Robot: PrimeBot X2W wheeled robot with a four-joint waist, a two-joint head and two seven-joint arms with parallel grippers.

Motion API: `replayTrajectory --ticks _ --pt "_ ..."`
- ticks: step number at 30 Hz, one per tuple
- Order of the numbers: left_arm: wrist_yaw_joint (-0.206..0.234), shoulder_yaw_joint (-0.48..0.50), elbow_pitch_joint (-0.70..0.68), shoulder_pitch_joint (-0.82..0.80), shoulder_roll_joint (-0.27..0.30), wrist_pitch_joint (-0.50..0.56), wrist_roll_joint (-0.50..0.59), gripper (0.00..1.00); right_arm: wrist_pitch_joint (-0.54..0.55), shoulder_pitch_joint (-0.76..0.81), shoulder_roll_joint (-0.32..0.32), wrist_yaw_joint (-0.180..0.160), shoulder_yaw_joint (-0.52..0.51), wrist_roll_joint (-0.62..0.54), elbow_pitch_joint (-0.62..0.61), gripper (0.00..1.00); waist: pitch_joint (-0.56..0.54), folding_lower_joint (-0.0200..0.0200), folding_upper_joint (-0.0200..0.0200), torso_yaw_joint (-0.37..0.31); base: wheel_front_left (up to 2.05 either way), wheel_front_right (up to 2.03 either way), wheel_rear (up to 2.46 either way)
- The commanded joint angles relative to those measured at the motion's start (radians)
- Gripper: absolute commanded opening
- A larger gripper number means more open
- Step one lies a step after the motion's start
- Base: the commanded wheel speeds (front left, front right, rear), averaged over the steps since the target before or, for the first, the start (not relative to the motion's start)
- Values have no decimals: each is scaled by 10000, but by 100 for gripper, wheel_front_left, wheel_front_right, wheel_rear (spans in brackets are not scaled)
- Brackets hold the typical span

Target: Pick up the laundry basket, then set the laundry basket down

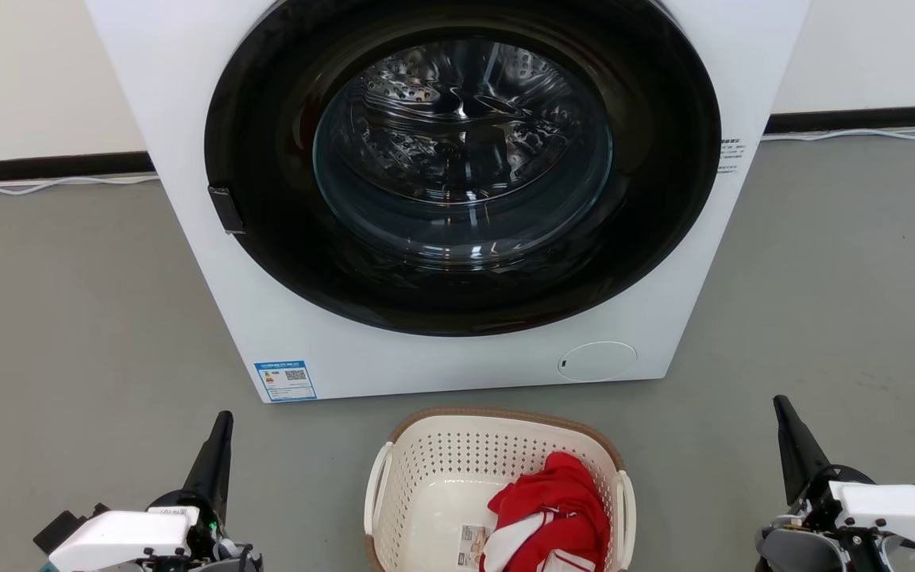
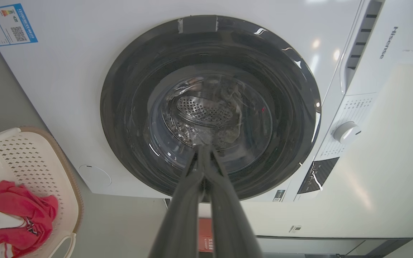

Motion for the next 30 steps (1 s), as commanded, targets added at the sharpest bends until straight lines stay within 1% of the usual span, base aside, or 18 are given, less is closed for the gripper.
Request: replayTrajectory --ticks 1,18,19,23,24,30 --pt "-73 299 -291 -560 102 60 -51 0 73 -446 -35 71 181 68 -309 0 0 0 0 0 0 0 0" --pt "-73 299 -291 -560 102 60 -51 0 73 -446 -35 71 181 68 -309 0 0 0 0 0 0 0 0" --pt "2 0 36 16 -4 -5 3 100 -1 20 0 -2 4 -3 33 100 0 0 0 0 0 0 0" --pt "0 -62 89 54 -14 -109 42 100 -91 66 3 0 64 42 -14 100 1 4 0 -1 0 0 0" --pt "-6 -220 98 108 -5 -379 163 100 -365 197 0 5 245 -48 -243 100 0 1 0 -14 0 0 0" --pt "-9 -269 126 132 0 -555 450 100 -541 235 -20 9 292 -700 -305 100 0 0 0 -26 0 0 0"
